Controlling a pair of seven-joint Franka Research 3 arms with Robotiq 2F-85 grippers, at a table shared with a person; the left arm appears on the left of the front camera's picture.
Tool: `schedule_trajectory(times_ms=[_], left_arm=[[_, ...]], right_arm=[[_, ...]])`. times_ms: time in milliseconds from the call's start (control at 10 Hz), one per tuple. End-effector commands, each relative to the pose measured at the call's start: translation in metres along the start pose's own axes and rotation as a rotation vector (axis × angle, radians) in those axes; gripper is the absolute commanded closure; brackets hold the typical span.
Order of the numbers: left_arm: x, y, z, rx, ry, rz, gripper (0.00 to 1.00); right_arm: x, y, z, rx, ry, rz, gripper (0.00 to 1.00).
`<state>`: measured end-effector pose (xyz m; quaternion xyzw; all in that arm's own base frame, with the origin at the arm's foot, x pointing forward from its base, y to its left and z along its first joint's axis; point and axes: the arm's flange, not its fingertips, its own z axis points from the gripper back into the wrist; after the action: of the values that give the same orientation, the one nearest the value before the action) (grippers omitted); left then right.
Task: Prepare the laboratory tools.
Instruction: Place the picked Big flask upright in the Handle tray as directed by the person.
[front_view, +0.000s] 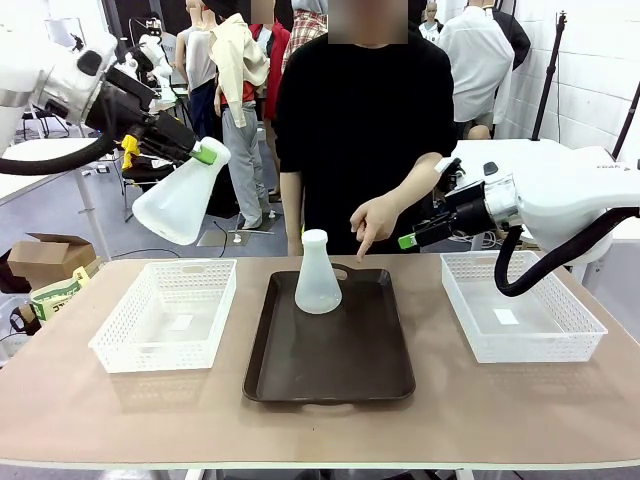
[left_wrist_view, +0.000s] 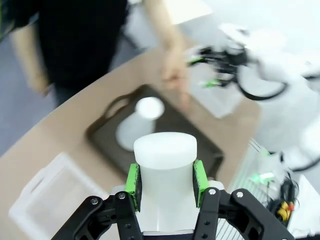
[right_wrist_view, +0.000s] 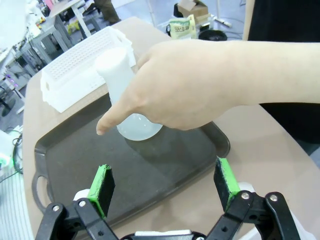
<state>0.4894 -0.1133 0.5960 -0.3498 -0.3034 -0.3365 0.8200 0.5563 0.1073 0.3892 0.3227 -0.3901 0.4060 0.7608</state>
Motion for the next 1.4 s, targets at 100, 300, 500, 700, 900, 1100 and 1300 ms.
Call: schedule_trajectory(times_ms=[100, 300, 500, 700, 900, 1100, 1300], left_arm=[[-0.037, 0.007, -0.001, -0.266, -0.059, -0.07, 1.0], [-0.022, -0.001, -0.005, -0.197, -0.065, -0.076, 1.0], [-0.022, -0.001, -0.005, -0.197, -0.065, -0.076, 1.0], [-0.028, 0.002, -0.006, -0.22, -0.058, -0.071, 1.0], [-0.047, -0.023, -0.046, -0.371, -0.23, -0.321, 1.0], [-0.06, -0.038, -0.078, -0.499, -0.326, -0.431, 1.0], [-0.077, -0.054, -0.108, -0.571, -0.361, -0.422, 1.0]], right_arm=[[0.003, 0.0, 0.001, -0.005, 0.019, -0.005, 0.0], [0.003, 0.0, 0.001, -0.005, 0.019, -0.005, 0.0], [0.003, 0.0, 0.001, -0.005, 0.019, -0.005, 0.0], [0.003, 0.0, 0.001, -0.005, 0.019, -0.005, 0.0], [0.003, 0.0, 0.001, -0.005, 0.019, -0.005, 0.0], [0.003, 0.0, 0.001, -0.005, 0.019, -0.005, 0.0], [0.003, 0.0, 0.001, -0.005, 0.019, -0.005, 0.0]])
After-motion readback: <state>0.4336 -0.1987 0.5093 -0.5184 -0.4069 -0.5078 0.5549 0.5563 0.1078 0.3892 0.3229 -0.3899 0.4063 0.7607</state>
